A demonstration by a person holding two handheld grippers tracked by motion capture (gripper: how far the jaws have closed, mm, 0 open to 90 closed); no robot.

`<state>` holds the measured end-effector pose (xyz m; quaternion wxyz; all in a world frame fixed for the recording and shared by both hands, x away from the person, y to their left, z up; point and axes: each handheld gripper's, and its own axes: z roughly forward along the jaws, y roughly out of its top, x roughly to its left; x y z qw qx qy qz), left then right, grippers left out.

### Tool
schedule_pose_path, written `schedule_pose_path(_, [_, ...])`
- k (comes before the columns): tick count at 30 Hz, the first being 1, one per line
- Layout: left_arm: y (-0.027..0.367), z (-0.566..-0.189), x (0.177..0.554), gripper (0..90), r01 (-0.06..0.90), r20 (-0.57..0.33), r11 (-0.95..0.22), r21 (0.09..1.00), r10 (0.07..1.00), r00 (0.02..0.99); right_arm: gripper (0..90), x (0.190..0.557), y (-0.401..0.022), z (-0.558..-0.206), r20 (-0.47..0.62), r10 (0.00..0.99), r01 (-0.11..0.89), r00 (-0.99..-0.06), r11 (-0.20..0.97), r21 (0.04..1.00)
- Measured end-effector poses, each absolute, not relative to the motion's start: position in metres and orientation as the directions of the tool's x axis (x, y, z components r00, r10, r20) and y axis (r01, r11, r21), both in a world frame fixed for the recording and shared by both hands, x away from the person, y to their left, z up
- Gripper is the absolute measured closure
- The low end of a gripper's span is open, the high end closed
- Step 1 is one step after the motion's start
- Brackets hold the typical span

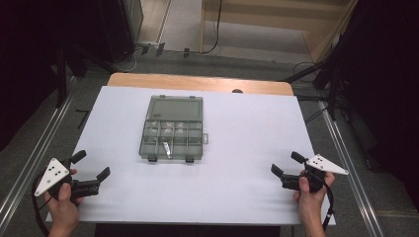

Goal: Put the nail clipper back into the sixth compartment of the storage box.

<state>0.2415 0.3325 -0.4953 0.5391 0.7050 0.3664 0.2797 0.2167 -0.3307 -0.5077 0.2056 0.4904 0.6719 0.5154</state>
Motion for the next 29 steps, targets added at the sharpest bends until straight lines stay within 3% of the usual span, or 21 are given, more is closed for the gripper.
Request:
schedule_pose_path(16, [0.333,-0.495,0.242,0.0,0.211,-0.004,-0.145,0.967,0.814,0.580,0.0,0.201,-0.356,-0.511,0.243,0.889,0.433,-0.389,-0.057,0.899])
schedule_pose_path(29, [0.334,-0.495,0.243,0.0,0.213,-0.014,-0.135,0.968,0.815,0.580,0.0,0.202,-0.351,-0.513,0.236,0.889,0.467,-0.392,-0.030,0.884])
